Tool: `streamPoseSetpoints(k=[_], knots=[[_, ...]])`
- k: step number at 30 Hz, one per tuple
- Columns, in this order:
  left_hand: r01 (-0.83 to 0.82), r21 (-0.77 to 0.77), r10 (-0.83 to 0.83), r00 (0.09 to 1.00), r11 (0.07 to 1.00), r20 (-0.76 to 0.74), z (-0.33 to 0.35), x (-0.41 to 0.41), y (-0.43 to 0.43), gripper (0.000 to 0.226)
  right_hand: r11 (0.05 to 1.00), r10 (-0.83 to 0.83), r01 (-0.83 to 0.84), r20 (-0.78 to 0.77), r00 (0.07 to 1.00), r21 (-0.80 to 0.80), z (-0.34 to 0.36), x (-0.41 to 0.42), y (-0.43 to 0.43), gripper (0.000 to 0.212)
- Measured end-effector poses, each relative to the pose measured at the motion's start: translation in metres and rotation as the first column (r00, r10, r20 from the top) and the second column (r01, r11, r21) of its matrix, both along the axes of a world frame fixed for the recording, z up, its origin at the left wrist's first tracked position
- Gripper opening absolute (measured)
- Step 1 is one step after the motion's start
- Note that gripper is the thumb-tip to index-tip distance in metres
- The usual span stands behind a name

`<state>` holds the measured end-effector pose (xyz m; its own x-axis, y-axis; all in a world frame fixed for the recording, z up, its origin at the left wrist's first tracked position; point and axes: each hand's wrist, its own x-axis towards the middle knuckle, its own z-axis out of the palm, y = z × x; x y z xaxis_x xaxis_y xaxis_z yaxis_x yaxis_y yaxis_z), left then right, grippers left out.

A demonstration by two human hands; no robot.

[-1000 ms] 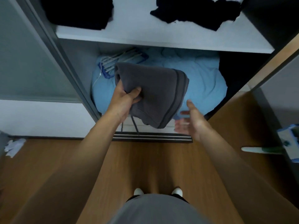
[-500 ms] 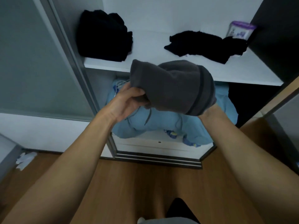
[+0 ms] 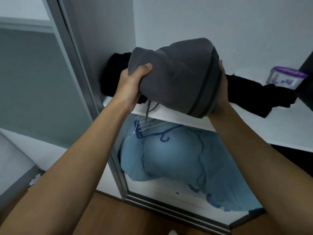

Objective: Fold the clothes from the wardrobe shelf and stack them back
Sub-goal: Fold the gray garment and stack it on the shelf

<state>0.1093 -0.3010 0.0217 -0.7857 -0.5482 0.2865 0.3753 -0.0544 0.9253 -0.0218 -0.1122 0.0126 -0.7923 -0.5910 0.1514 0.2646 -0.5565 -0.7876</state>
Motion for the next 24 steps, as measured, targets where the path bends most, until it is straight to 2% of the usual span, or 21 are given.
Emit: streamPoseSetpoints(k=[2,3,6,9,11,12,14,15,16,17,18,19,20,22,23,24], knots=[[-0.042,-0.062,0.041,0.999,0.997,-0.018,0.003,-0.019,-0.012,0.033,0.987,0.155,-0.156,-0.019,0.988,-0.035,0.009,-0.028,-0.013,0.072],[-0.064,-0.099,0.063,0.998,0.993,-0.013,0.005,-0.029,-0.017,0.033,0.985,0.169,-0.170,-0.048,0.984,-0.007,0.014,-0.044,-0.020,0.072],[-0.138,-0.163,0.140,0.990,0.977,-0.001,0.012,-0.058,-0.033,0.026,0.976,0.166,-0.149,-0.098,0.981,0.158,0.028,-0.086,-0.044,0.053],[-0.160,-0.099,0.159,0.987,0.982,-0.023,0.018,-0.084,-0.045,0.024,0.960,0.133,-0.101,-0.109,0.985,0.260,0.037,-0.125,-0.068,0.032],[-0.109,-0.032,0.109,0.994,0.994,-0.024,0.016,-0.099,-0.050,0.022,0.954,0.102,-0.067,-0.106,0.989,0.292,0.032,-0.146,-0.077,0.035],[-0.080,0.012,0.080,0.997,0.997,-0.013,0.011,-0.106,-0.053,0.022,0.960,0.114,-0.102,-0.031,0.993,0.260,0.025,-0.156,-0.079,0.038],[-0.091,0.095,0.081,0.992,0.991,0.098,-0.006,-0.122,-0.054,0.023,0.962,0.153,-0.186,0.172,0.973,0.201,-0.005,-0.171,-0.081,0.046],[-0.145,0.074,0.125,0.966,0.987,0.226,-0.016,-0.129,-0.052,0.023,0.944,0.167,-0.221,0.225,0.960,0.243,-0.024,-0.174,-0.082,0.045],[-0.200,-0.026,0.194,0.900,0.980,0.391,-0.026,-0.136,-0.051,0.024,0.915,0.128,-0.202,0.224,0.966,0.348,-0.041,-0.176,-0.082,0.042],[-0.225,-0.169,0.281,0.804,0.960,0.523,-0.037,-0.142,-0.050,0.027,0.855,0.051,-0.118,0.145,0.988,0.505,-0.055,-0.179,-0.081,0.036],[-0.241,-0.315,0.386,0.722,0.918,0.574,-0.049,-0.148,-0.049,0.034,0.761,-0.036,0.011,0.025,0.999,0.649,-0.068,-0.182,-0.078,0.032],[-0.255,-0.449,0.486,0.691,0.857,0.535,-0.059,-0.152,-0.050,0.043,0.680,-0.091,0.132,-0.095,0.991,0.721,-0.078,-0.186,-0.078,0.033],[-0.277,-0.569,0.565,0.708,0.774,0.424,-0.066,-0.155,-0.050,0.050,0.657,-0.127,0.215,-0.175,0.976,0.722,-0.085,-0.189,-0.080,0.037],[-0.262,-0.789,0.614,0.769,0.556,0.178,-0.070,-0.166,-0.046,0.049,0.688,-0.160,0.295,-0.258,0.953,0.663,-0.090,-0.191,-0.086,0.046],[-0.162,-0.875,0.592,0.790,0.456,0.163,-0.071,-0.176,-0.046,0.047,0.688,-0.148,0.315,-0.299,0.943,0.653,-0.092,-0.190,-0.092,0.049],[-0.008,-0.926,0.565,0.794,0.379,0.224,-0.073,-0.187,-0.044,0.049,0.675,-0.105,0.319,-0.341,0.934,0.665,-0.095,-0.189,-0.099,0.050]])
